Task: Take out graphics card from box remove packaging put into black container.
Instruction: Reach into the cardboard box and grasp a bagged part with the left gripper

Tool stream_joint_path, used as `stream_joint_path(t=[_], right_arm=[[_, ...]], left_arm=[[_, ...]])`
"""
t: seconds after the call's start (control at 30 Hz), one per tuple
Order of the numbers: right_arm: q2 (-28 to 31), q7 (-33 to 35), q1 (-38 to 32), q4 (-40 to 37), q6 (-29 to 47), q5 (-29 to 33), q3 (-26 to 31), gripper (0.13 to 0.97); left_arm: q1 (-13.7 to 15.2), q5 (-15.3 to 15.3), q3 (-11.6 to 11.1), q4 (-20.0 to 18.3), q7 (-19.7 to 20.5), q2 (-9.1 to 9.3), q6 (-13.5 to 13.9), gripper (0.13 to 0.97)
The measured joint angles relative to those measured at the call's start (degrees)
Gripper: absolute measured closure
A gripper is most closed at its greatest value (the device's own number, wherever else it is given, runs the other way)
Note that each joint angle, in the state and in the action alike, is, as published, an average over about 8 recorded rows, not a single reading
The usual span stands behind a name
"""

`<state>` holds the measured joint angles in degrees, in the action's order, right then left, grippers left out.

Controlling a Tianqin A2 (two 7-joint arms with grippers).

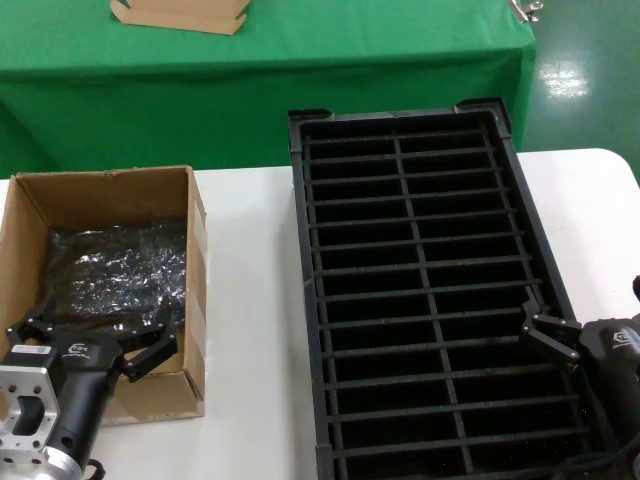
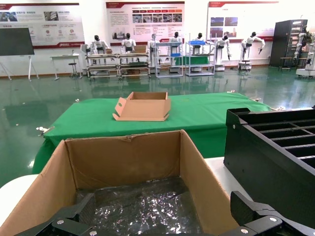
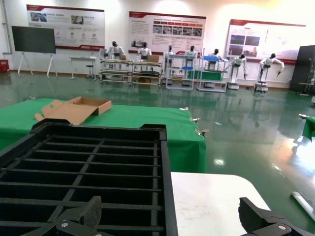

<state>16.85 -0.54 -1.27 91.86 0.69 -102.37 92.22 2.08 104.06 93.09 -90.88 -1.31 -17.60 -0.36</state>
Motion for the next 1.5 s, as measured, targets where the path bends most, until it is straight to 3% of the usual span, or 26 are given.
stream_joint_path(t=[1.13,1.3,1.5], right_arm=[[0.0,0.0,0.0,0.0,0.0,0.0,0.0,0.129],[0.0,0.0,0.0,0.0,0.0,0.0,0.0,0.129],[0.0,0.0,0.0,0.0,0.0,0.0,0.0,0.129]], left_arm=[[0.0,0.0,0.0,0.0,0.0,0.0,0.0,0.132],[-0.2,2.57,1.79,-1.68,-0.58,-2.75,-3.13,0.132],[-0.63,8.98,5.0,-5.91,-3.25,-9.39,-9.77,0.132]])
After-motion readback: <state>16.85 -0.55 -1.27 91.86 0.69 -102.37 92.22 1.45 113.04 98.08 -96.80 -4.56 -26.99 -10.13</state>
